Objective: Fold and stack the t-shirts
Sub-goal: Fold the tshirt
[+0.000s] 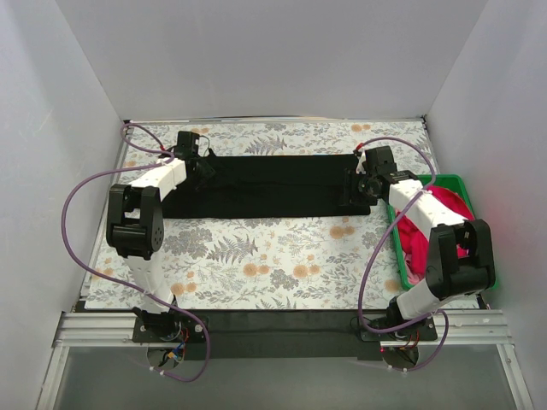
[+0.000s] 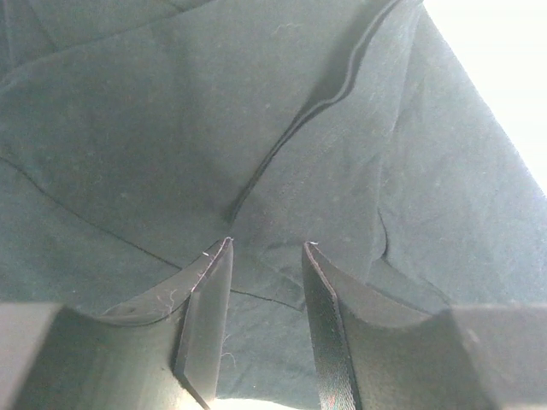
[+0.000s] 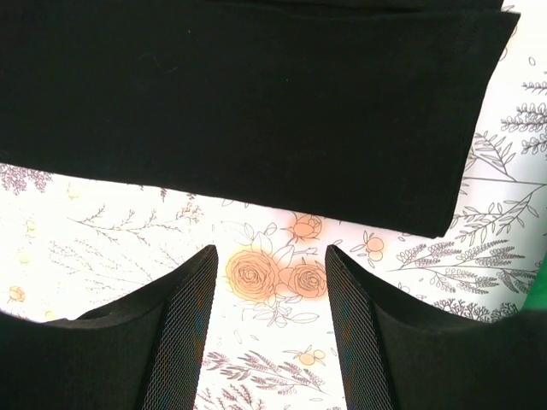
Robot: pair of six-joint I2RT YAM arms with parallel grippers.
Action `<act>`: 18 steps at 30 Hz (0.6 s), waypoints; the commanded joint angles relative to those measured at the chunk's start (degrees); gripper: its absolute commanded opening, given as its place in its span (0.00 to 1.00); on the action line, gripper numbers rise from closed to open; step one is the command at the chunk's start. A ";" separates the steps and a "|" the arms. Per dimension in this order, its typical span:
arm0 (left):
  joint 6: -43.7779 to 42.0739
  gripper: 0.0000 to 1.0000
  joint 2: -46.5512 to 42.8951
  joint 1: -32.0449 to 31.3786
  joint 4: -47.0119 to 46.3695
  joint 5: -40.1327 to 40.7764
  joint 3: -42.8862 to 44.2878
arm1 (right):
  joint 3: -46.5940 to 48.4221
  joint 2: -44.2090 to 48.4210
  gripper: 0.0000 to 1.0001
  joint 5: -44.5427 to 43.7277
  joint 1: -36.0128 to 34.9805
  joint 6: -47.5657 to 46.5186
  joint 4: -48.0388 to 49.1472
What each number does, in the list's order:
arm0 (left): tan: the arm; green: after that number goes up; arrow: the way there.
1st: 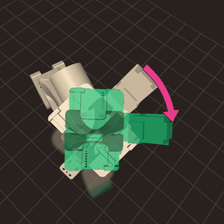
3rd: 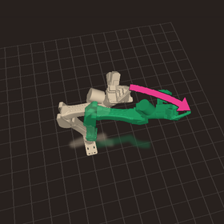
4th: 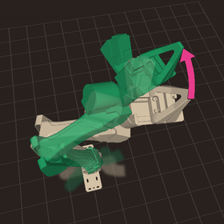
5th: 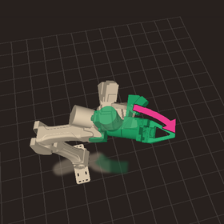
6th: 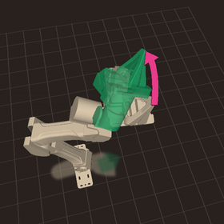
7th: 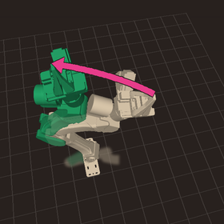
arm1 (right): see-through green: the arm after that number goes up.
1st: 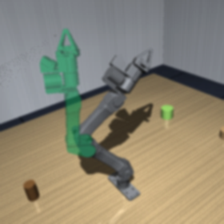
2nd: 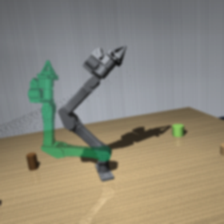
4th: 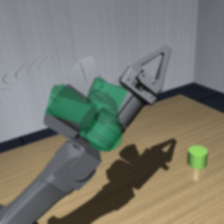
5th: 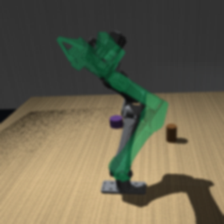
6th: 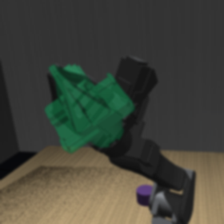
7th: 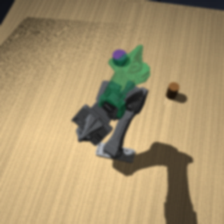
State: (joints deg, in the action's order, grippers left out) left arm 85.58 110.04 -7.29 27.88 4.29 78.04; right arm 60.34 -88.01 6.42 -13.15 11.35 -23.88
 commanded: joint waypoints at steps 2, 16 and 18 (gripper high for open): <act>0.73 0.38 -0.01 -0.27 0.86 1.24 -0.79 | -0.48 1.52 0.51 0.35 -0.12 -0.37 0.32; 0.38 0.19 2.29 -0.44 0.69 0.72 1.68 | -1.45 2.40 0.51 -0.35 -0.12 -0.46 0.32; 0.46 0.09 1.76 -0.45 0.69 0.63 1.33 | -1.45 2.49 0.51 -0.44 -0.12 -0.37 0.32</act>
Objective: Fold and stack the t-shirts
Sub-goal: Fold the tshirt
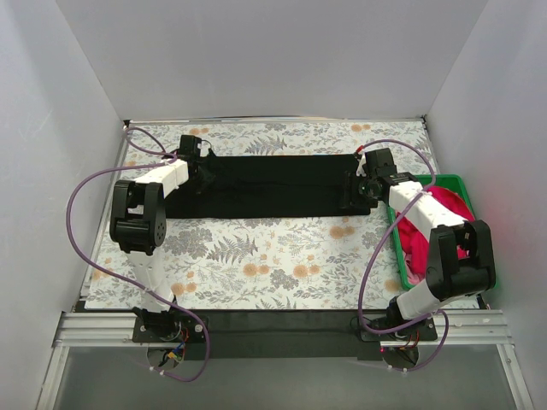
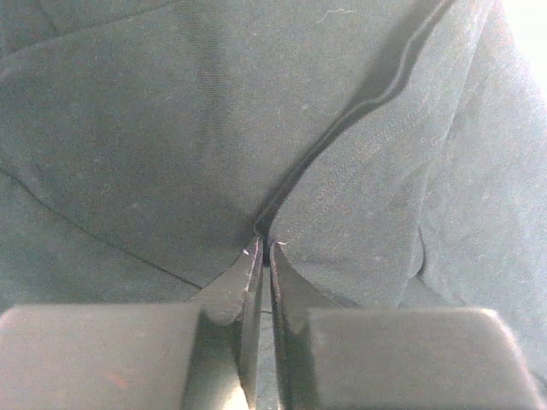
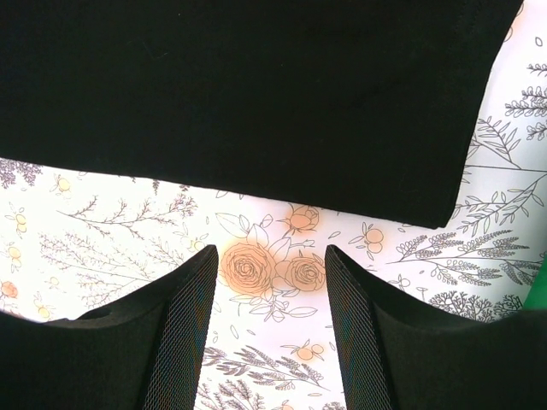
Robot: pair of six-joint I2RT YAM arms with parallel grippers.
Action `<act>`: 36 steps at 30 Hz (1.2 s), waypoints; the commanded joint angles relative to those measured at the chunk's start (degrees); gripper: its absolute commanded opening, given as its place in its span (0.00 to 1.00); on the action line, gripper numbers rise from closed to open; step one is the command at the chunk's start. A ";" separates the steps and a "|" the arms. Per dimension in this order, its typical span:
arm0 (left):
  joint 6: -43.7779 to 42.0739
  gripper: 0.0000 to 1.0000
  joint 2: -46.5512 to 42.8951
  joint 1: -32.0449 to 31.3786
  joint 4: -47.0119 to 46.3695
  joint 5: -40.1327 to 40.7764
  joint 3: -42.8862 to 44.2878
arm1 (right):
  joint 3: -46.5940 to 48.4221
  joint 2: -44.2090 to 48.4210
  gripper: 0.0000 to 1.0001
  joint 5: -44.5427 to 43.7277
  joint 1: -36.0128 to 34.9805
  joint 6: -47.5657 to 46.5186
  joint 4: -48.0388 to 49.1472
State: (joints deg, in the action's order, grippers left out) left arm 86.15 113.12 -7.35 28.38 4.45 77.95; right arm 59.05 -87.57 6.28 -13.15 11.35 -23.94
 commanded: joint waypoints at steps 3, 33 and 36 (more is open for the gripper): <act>0.33 0.02 -2.99 -0.47 0.27 0.30 1.06 | -0.25 2.23 0.51 -0.48 -0.04 -0.28 0.48; 20.21 0.48 -16.09 -4.86 1.06 2.75 -11.25 | -1.83 3.63 0.51 -0.04 -0.12 -1.25 0.48; 16.44 0.54 -16.79 -3.47 -0.08 5.83 -9.58 | -1.65 3.72 0.51 0.48 -0.12 -1.25 0.39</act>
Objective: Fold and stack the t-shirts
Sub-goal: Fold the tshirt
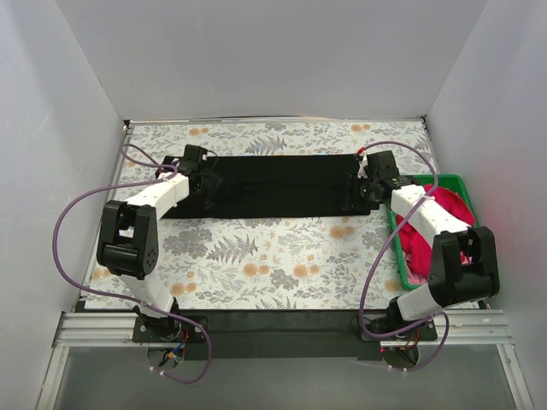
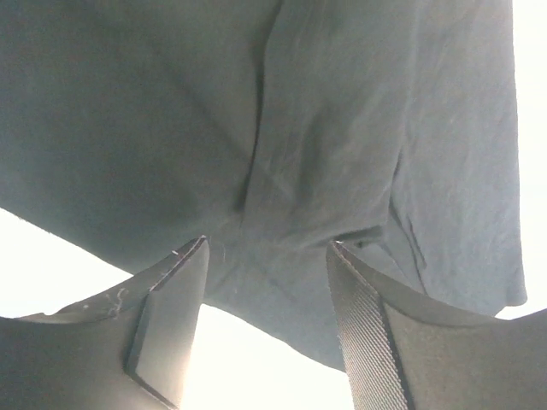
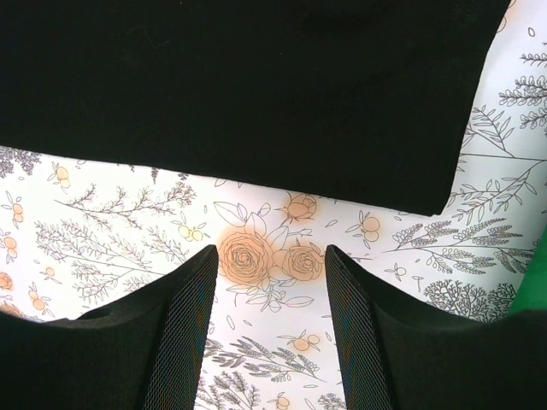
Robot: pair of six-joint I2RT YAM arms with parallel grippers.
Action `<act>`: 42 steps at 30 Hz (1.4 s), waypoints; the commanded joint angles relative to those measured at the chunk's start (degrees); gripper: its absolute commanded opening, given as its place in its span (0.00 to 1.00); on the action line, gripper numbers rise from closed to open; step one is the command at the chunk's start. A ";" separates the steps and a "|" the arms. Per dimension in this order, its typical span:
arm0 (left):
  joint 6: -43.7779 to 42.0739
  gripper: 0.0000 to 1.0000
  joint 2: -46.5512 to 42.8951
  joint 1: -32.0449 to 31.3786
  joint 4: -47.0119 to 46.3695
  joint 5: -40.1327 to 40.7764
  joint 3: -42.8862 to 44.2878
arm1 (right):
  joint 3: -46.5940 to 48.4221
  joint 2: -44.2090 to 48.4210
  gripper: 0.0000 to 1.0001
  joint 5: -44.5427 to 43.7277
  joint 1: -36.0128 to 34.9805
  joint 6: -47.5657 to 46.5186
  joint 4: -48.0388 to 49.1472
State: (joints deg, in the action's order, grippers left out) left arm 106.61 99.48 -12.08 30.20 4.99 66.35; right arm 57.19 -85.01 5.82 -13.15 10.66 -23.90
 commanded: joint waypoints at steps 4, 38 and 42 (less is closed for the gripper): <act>-7.98 0.55 -2.28 5.65 -6.45 3.98 2.47 | 0.20 1.43 0.51 2.17 -0.12 -0.29 0.43; -33.04 0.45 21.55 4.08 -8.31 10.46 28.13 | 1.08 0.02 0.51 4.19 -0.12 0.86 0.43; -30.94 0.53 19.17 4.08 -4.55 16.53 28.49 | 2.13 -0.50 0.50 4.81 -0.21 1.03 0.43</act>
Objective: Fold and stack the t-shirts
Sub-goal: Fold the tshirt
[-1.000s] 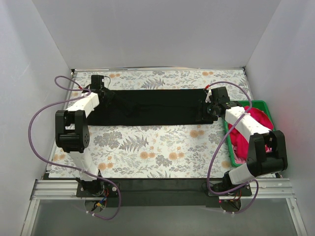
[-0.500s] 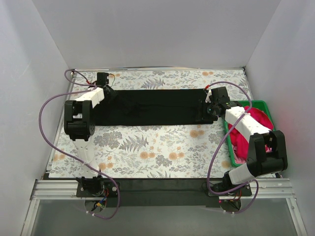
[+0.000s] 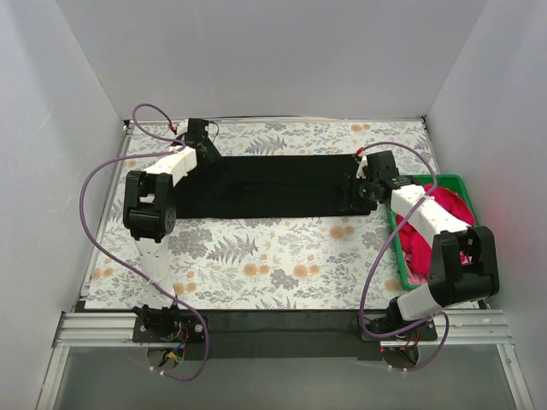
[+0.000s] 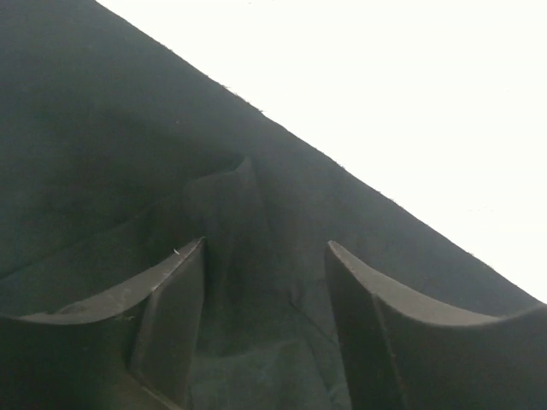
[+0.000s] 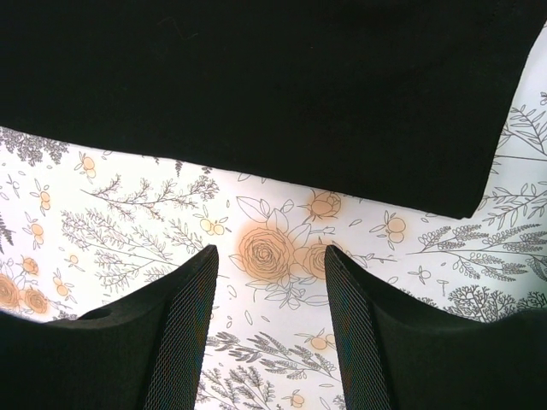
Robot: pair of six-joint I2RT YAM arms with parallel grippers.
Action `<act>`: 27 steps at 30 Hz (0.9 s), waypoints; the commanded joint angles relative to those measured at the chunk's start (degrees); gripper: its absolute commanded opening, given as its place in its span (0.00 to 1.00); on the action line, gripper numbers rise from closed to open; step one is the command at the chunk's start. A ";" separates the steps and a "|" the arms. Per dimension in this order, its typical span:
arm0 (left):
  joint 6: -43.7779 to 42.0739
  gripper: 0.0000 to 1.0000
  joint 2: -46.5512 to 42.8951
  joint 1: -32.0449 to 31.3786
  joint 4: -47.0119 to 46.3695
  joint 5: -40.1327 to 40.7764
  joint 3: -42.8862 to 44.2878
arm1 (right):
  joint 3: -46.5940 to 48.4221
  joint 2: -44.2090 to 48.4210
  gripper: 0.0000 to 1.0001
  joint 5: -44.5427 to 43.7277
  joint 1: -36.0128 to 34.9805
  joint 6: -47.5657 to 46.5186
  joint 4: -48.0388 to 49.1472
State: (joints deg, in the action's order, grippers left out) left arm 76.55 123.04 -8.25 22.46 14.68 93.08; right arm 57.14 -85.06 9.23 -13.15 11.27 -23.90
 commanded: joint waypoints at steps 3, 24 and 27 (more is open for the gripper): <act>0.09 0.56 -5.18 0.25 5.22 7.91 1.76 | 2.27 -0.38 0.50 1.40 -0.30 0.42 0.52; 4.48 0.18 -4.31 3.33 1.98 0.00 -1.49 | 0.25 0.33 0.50 1.22 -0.56 0.51 0.70; 4.39 0.18 -3.95 3.33 1.54 0.17 -1.93 | 0.25 0.24 0.50 1.22 -0.56 0.51 0.79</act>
State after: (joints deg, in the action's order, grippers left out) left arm 81.01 119.87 -4.62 25.32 15.66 91.09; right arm 57.25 -85.23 9.65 -13.52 11.79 -23.88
